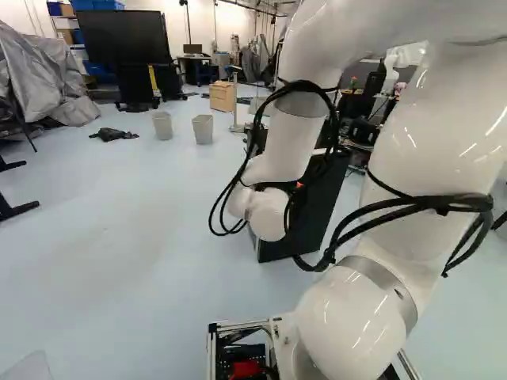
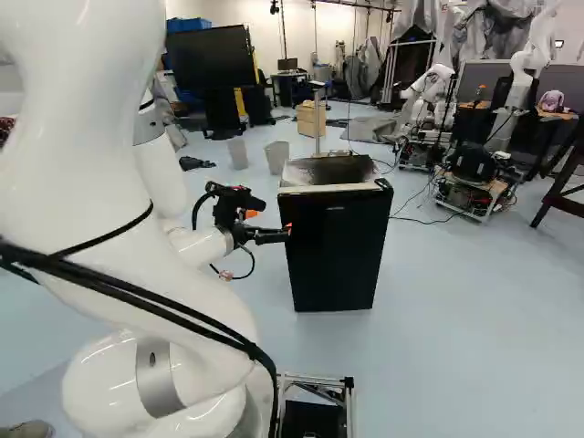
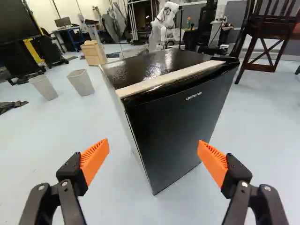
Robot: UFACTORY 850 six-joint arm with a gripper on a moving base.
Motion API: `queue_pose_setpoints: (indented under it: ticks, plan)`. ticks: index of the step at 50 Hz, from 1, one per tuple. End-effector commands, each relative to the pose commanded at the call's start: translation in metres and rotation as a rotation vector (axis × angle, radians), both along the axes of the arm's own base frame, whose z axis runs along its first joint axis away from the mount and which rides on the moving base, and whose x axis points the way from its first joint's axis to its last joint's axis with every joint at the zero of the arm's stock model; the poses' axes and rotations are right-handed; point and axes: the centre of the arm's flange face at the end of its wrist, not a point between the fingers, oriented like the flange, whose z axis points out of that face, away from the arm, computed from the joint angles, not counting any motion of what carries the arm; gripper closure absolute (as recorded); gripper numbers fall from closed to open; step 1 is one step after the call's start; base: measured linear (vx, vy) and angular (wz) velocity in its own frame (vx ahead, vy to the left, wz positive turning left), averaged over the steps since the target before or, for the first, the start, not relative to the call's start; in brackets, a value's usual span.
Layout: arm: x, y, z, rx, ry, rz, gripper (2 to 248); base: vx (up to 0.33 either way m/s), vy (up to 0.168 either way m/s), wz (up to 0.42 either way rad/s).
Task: Grab a drink from the fridge
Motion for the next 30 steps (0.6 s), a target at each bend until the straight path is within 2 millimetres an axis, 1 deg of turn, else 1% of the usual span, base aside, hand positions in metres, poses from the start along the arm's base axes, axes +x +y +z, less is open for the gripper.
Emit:
queue_pose_setpoints:
  ticks: [14, 30]
  plan:
    - [0.015, 0.016, -0.012, -0.031, -0.007, -0.034, 3, 0.0, 0.0, 0.0]
    - [0.034, 0.033, -0.012, -0.046, -0.06, -0.086, 3, 0.0, 0.0, 0.0]
